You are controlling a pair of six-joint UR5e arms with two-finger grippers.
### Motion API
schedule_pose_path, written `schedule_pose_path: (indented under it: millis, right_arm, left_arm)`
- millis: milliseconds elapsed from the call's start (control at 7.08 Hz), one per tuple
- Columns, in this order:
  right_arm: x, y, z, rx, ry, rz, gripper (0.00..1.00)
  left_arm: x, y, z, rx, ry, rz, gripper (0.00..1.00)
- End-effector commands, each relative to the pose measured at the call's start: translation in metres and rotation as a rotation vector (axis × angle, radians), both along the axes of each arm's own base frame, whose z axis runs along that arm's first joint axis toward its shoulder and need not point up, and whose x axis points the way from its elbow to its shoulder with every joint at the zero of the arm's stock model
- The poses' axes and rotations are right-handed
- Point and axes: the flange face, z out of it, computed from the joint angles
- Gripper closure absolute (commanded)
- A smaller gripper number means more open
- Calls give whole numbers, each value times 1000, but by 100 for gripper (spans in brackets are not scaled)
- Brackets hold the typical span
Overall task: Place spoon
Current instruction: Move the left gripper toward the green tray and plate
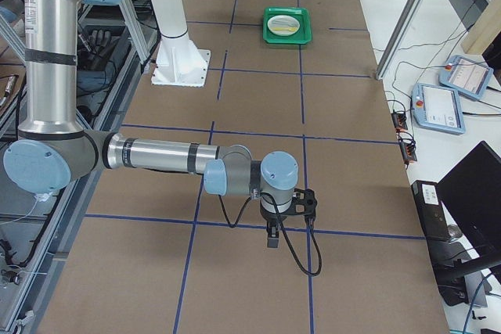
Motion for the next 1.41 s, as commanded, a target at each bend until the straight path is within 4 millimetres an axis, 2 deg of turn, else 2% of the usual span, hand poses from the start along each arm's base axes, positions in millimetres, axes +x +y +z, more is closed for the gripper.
schedule_pose_path:
  millis: [0, 283, 424, 707, 848, 1130, 1272]
  right_arm:
    - [0, 0, 0, 0, 0, 0, 0]
    - [0, 0, 0, -2, 0, 0, 0]
    - [0, 0, 0, 0, 0, 0, 0]
    - [0, 0, 0, -2, 0, 0, 0]
    - [0, 0, 0, 0, 0, 0, 0]
    - [0, 0, 0, -2, 0, 0, 0]
    - [0, 0, 0, 0, 0, 0, 0]
  left_arm:
    - [0, -3, -5, 18, -6, 3, 0]
    - [-1, -4, -10, 28, -6, 2, 0]
    - [1, -23, -32, 89, -17, 9, 0]
    - [44, -47, -56, 137, -29, 97, 0]
    - [83, -52, -90, 115, -23, 86, 0]
    - [179, -61, -148, 67, 43, 6, 0]
    - [231, -62, -169, 69, 61, -51, 0]
